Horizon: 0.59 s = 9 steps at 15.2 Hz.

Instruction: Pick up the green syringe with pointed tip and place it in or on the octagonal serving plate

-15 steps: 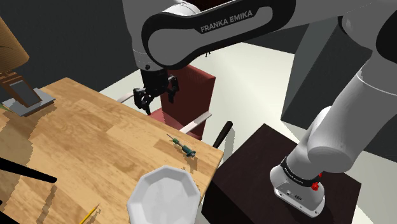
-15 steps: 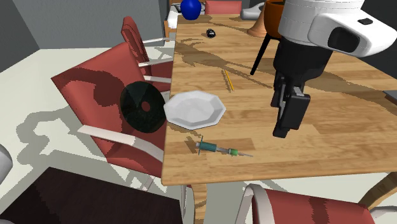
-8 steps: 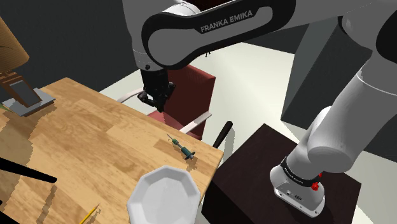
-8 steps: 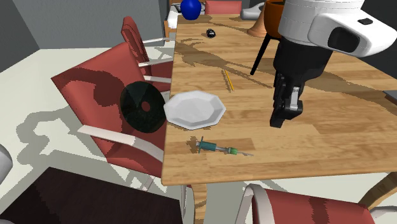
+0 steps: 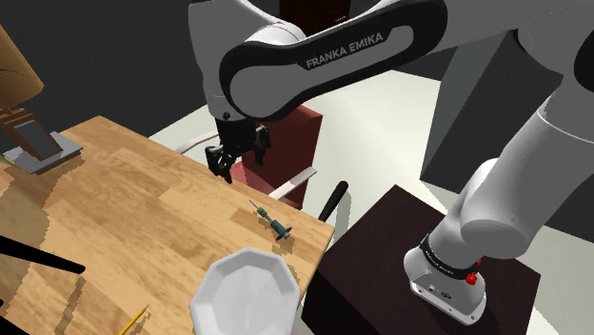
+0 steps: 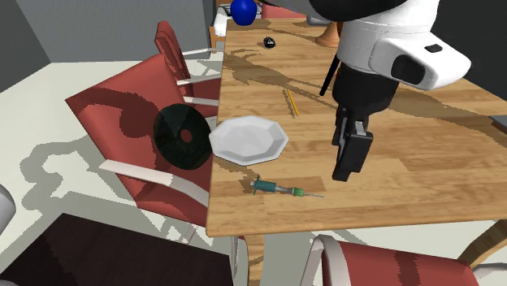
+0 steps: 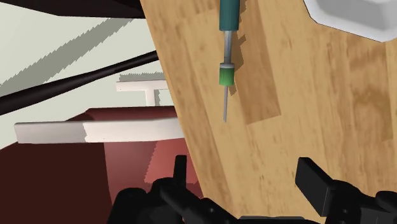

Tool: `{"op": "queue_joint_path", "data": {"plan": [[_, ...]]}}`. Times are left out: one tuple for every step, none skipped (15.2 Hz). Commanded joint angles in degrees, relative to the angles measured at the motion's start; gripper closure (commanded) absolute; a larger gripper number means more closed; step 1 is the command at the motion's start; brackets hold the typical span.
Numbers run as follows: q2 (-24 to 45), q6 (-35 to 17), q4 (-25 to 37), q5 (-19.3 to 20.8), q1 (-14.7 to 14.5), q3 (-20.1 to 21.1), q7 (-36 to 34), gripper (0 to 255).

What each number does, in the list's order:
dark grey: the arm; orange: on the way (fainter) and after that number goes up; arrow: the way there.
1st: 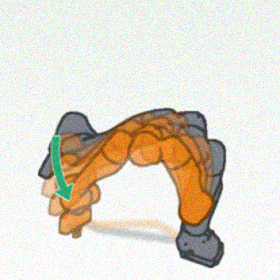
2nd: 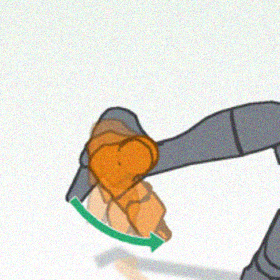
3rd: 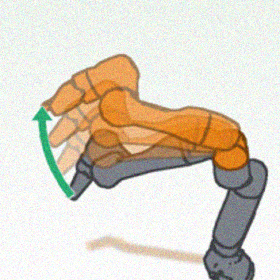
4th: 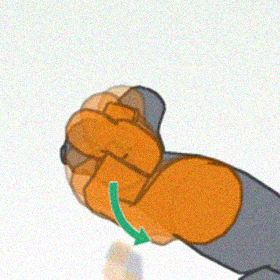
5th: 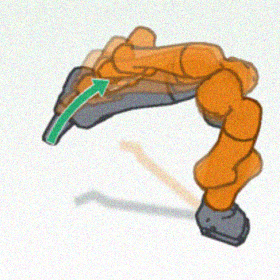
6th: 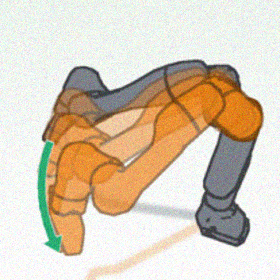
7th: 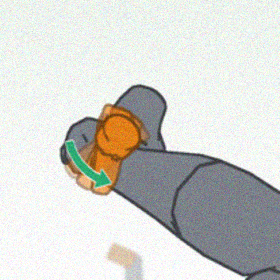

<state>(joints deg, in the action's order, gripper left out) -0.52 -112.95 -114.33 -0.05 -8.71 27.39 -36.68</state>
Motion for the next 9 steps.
{"op": "queue_joint_path", "data": {"plan": [[-1.2,-2.1,-3.9,-0.6,-0.5,0.5,-0.2,0],[-1.7,-3.2,-5.8,-0.8,-0.8,0.7,-0.3,0],[-2.2,-4.2,-7.7,-1.1,-1.1,1.0,-0.5,0],[-2.6,-5.3,-9.5,-1.3,-1.4,1.3,-0.7,0],[-3.0,-6.3,-11.3,-1.5,-1.7,1.7,-0.9,0],[-3.3,-7.2,-12.6,-1.7,-2.0,1.9,-1.1,0],[-2.9,-7.9,-13.1,-1.5,-2.0,2.0,-1.3,0],[-2.6,-8.7,-13.6,-1.4,-2.0,2.0,-1.4,0],[-2.2,-9.5,-14.0,-1.2,-2.0,2.0,-1.6,0]]}}
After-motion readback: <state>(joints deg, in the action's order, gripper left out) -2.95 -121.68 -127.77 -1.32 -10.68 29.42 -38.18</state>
